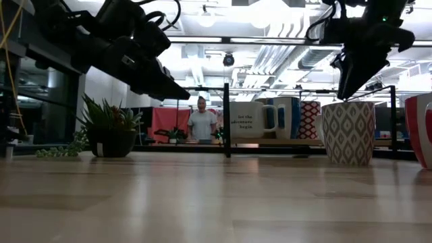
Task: Place coffee mugs
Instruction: Put the white gray mug on the shelf
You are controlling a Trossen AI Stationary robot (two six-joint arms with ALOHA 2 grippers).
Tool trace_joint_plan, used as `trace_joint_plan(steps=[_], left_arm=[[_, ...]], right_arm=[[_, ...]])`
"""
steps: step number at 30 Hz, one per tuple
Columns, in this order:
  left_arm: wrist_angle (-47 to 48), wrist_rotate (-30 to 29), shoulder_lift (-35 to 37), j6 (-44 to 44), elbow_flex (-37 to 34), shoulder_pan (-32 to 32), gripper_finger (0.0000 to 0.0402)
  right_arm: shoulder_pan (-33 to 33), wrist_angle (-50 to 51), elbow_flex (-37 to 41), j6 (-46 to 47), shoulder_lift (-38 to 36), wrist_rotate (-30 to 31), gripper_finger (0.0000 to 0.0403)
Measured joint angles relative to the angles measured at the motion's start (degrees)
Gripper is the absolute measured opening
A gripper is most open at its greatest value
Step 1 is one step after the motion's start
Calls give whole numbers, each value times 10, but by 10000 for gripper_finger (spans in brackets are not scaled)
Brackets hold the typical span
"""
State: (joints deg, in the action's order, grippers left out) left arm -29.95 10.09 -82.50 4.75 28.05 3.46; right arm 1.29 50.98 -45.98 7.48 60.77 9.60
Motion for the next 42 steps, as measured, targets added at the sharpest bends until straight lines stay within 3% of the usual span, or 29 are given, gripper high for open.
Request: trace_joint_plan(steps=[12, 29, 42], left_arm=[[0, -1, 0, -10, 0, 0, 0], [-3, -2, 0, -22, 0, -1, 0], [-3, -2, 0, -22, 0, -1, 0]], right_arm=[[2, -25, 0, 30, 3, -82, 89], [39, -32, 0, 86, 116, -13, 89], [39, -38, 0, 106, 162, -17, 89]])
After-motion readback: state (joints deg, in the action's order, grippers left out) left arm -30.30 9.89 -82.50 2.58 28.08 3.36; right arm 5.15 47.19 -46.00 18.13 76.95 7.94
